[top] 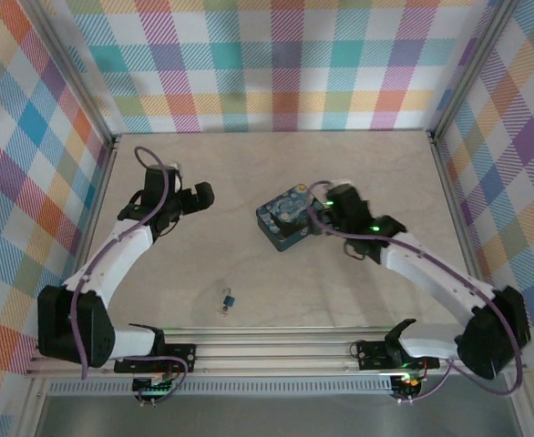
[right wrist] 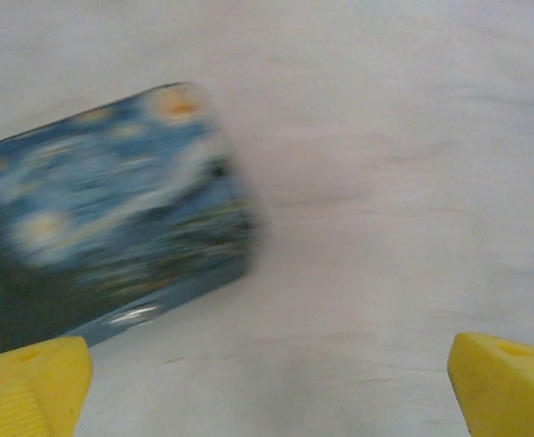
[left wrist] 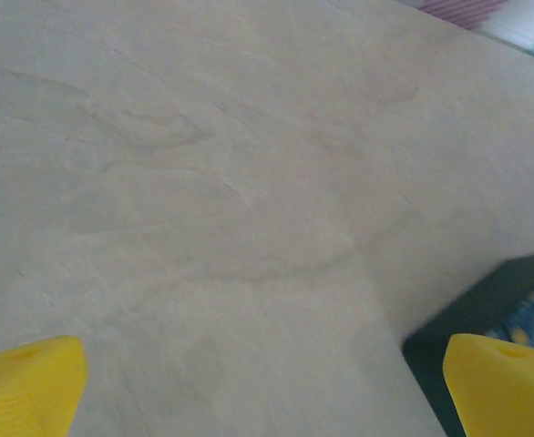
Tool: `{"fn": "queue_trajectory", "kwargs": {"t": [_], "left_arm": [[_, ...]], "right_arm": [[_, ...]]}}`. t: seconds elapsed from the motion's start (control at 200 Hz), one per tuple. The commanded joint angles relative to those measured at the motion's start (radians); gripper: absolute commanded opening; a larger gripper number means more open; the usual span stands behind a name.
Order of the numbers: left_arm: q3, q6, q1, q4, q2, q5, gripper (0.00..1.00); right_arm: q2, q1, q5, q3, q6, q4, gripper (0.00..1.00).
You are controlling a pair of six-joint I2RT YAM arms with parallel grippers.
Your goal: Unlock a padlock with a key
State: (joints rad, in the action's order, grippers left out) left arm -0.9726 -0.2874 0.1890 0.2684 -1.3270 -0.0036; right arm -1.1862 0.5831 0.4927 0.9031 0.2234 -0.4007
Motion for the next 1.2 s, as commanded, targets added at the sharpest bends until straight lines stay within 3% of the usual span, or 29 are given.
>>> {"fn": "queue_trajectory", "kwargs": {"t": [0.0,0.185,0.395,0.69,0.83,0.91,1.035,1.195], "left_arm": [[0.062,0.112,-0.013,-0.204,0.020,-0.048,1.00],[0.167,0.226,-0.022,-0.344,0.004,-0.145,1.00],[0.430,0.257,-0.022,-0.747,0.019,-0.308,1.00],[0.477,0.353,-0.026,-0.877,-0.019,-0.220,1.00],[0.471,0.358,-0.040,-0.787,-0.021,-0.252,1.00],[0.521,0.328,-0.053,-0.830,-0.038,-0.258,1.00],[0.574,0.327,-0.064,-0.921,-0.038,-0.233,1.00],[0.615,0.331,-0.076,-1.089,-0.112,-0.178,1.00]], "right_arm": [[0.097,-0.109,0.072,-0.143,-0.069,0.218,1.00],[0.165,-0.269,0.051,-0.375,-0.199,0.511,1.00],[0.124,-0.344,0.028,-0.534,-0.206,0.814,1.00],[-0.067,-0.362,-0.083,-0.604,-0.225,1.175,1.00],[-0.174,-0.369,-0.106,-0.586,-0.294,1.269,1.00],[-0.220,-0.391,-0.125,-0.606,-0.303,1.373,1.00],[-0.291,-0.428,-0.170,-0.618,-0.275,1.449,1.00],[-0.279,-0.473,-0.234,-0.593,-0.227,1.367,1.00]]}}
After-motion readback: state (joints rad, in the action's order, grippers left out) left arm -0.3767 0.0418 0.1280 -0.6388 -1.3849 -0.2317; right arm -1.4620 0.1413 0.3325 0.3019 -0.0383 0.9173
